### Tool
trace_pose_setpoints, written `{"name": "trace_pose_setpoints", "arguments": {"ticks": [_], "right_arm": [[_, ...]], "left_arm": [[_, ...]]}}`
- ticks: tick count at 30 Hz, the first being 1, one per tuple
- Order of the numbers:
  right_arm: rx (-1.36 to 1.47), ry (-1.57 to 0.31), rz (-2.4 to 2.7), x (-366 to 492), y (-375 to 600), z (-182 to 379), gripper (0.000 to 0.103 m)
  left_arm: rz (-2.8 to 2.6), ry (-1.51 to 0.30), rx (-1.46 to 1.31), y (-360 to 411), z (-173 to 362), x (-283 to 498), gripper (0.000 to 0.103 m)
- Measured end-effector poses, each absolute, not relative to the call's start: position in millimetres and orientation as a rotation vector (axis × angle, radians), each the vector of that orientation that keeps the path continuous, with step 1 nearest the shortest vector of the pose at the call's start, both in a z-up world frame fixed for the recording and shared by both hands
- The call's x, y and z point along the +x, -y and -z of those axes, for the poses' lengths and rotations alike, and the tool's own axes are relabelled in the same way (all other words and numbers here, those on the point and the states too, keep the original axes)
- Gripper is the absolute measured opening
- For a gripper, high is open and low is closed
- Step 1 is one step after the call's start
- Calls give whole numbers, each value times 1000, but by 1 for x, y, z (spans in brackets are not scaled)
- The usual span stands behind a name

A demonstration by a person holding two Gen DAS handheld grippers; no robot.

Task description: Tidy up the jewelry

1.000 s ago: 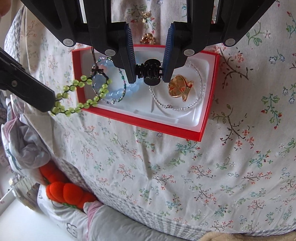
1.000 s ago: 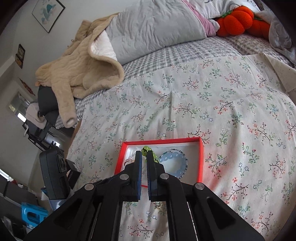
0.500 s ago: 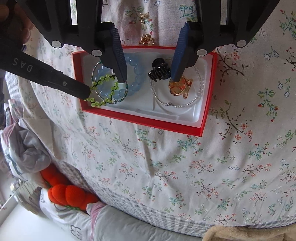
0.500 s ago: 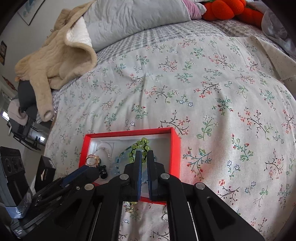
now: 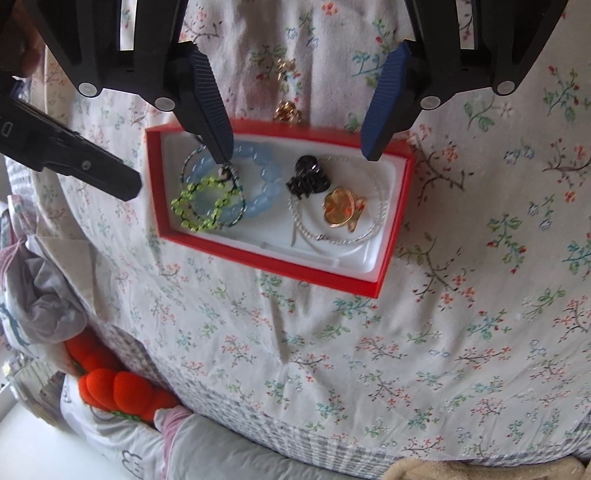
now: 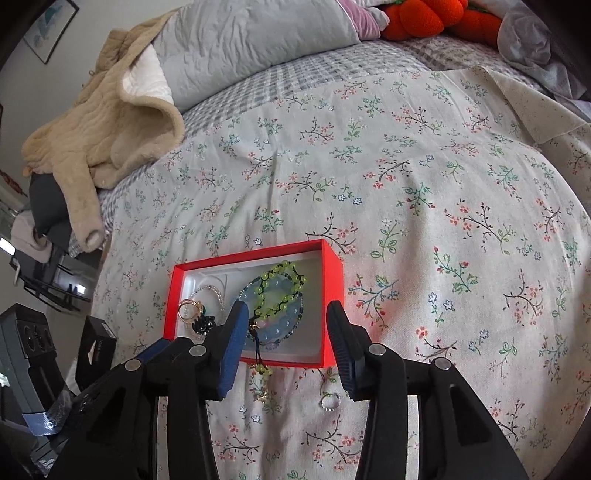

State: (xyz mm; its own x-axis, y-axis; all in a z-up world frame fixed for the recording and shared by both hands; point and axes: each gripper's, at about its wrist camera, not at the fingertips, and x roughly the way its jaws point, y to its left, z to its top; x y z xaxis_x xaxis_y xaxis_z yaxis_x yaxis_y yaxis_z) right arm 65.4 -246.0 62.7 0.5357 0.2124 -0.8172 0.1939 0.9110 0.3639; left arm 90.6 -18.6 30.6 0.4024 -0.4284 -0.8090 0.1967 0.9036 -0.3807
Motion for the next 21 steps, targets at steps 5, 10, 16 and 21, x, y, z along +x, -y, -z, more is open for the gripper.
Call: {"name": "trace_pose_setpoints", "arguments": {"ticks": [5,10,16,21], "right_arm": [[455,-1044,28,52,253,-62,53],[455,-1085,51,39,255,-57,54],[421,-1131,71,25,256,-48,58],[399,-1173,96,20,260,-38,60]], "left_arm": [[359,-1134,-214,15,-26,80,70],[335,-1192,-191,13,-18,73,73],[343,-1239,-206,10,-8,65,73],[355,-1262,-219,10,-2,63,72]]}}
